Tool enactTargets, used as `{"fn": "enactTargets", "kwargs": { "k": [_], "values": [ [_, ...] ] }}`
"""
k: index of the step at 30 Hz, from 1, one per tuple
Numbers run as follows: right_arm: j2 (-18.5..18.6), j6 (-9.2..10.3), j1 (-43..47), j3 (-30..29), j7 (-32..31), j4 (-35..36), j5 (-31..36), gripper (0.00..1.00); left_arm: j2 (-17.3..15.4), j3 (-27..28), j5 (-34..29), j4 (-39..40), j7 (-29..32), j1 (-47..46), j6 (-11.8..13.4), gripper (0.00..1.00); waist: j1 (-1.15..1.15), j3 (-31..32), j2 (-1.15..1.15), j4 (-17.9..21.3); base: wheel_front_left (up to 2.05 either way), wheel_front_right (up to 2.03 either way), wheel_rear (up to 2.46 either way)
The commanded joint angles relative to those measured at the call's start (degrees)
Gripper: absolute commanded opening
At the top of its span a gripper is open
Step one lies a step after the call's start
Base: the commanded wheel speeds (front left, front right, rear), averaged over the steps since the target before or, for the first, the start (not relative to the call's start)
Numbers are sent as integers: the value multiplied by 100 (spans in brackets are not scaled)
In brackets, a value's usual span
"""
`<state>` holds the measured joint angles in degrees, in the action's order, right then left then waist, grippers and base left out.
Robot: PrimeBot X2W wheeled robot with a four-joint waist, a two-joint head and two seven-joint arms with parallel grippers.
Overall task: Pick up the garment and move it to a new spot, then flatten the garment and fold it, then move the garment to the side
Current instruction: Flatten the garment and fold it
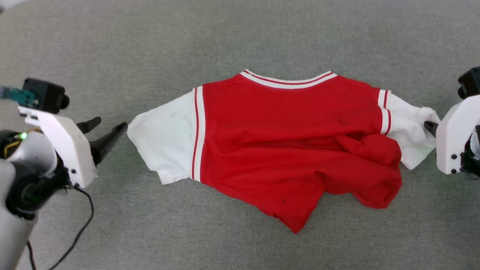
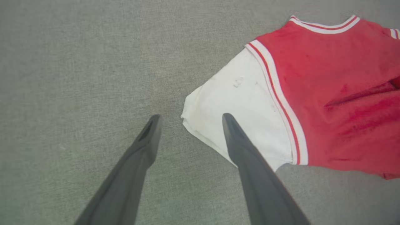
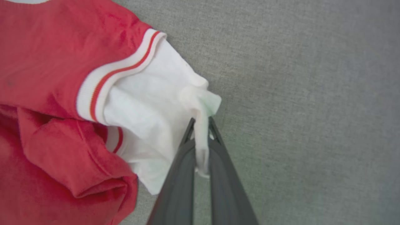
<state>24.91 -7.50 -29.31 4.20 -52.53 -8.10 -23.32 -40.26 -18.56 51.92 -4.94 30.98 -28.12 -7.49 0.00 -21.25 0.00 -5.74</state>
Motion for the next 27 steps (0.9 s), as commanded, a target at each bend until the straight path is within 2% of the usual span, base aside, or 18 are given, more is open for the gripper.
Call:
{"fn": "enactTargets", "kwargs": {
  "k": [1,8,16,24,25,26,27],
  "values": [
    [-8,2,-94,-2,-14,33,-10,0,-74,-83,151,-91,181,-156,13,100,0,-148,0,102,0,0,0],
    [-2,2,-323,95,18,50,19,0,-267,-539,710,-579,975,-863,13,100,0,-414,0,218,0,0,0],
    [-9,2,-485,178,89,45,-49,0,-175,-941,915,-1155,1232,-1373,12,100,0,-580,0,271,0,0,0],
    [-24,2,-556,204,81,119,-51,0,-25,-1510,1124,-1519,1535,-1448,11,100,0,-720,0,307,0,0,0],
    [-17,2,-562,203,88,124,-44,0,31,-1572,1250,-1583,1666,-1397,11,76,0,-728,0,307,0,0,0],
    [-9,2,-564,199,97,125,-37,0,86,-1638,1357,-1603,1796,-1352,10,0,0,-733,0,305,0,0,0],
    [-4,2,-564,194,109,126,-28,0,116,-1704,1412,-1598,1889,-1348,1,0,0,-733,0,303,0,0,0]
  ]
}}
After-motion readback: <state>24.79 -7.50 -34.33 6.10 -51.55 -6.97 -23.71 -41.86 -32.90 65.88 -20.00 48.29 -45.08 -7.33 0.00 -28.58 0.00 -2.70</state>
